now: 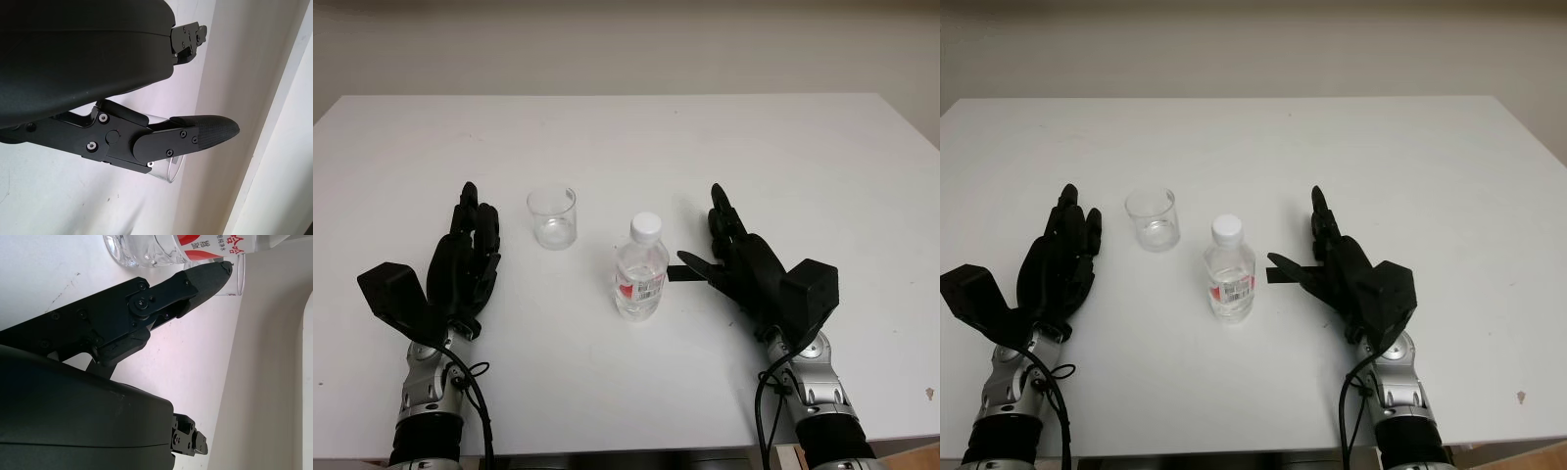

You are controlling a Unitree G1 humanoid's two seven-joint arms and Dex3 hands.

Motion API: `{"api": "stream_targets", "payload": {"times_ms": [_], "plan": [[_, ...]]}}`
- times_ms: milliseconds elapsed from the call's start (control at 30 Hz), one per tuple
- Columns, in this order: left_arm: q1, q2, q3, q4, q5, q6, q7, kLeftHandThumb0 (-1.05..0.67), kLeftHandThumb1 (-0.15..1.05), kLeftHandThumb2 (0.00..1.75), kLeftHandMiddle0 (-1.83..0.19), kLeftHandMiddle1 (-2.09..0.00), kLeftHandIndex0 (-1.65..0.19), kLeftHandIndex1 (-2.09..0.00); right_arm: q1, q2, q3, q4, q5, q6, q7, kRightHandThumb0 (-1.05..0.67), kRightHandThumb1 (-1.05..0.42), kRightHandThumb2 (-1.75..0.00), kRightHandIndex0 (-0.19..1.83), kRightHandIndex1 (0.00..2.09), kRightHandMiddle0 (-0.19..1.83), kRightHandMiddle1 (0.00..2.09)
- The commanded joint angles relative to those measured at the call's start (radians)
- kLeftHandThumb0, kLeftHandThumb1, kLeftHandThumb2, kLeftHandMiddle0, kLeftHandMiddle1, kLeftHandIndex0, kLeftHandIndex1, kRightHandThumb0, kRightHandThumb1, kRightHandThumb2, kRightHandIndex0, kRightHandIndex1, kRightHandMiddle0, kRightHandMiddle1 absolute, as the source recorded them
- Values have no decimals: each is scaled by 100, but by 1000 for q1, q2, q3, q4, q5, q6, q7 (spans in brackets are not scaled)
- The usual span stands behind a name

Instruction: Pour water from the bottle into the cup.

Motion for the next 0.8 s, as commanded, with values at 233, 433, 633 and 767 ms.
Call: {"api": "stream_targets", "payload": {"times_ms": [233, 433, 633, 767], "plan": [[24, 0, 0, 21, 2, 11, 1, -68, 105, 54, 14, -5, 16, -6, -26, 7, 0, 27, 0, -18, 0, -89, -90, -5, -19, 0, -19, 0], [19, 6, 7, 32, 0, 13, 1, -68, 105, 54, 14, -5, 16, -5, -41, 7, -8, 54, 23, -43, 37, -91, -91, -6, -19, 0, -19, 0], [9, 4, 2, 48, 3, -2, -3, -69, 105, 53, 13, -6, 16, -6, -4, -58, -29, -70, 86, -52, 159, -97, -94, -6, -19, 0, -19, 0], [7, 3, 1, 46, 2, 0, -3, -69, 105, 53, 13, -5, 17, -5, 55, -115, -48, -200, 129, -49, 236, -102, -94, -6, -19, 0, -19, 0]]}}
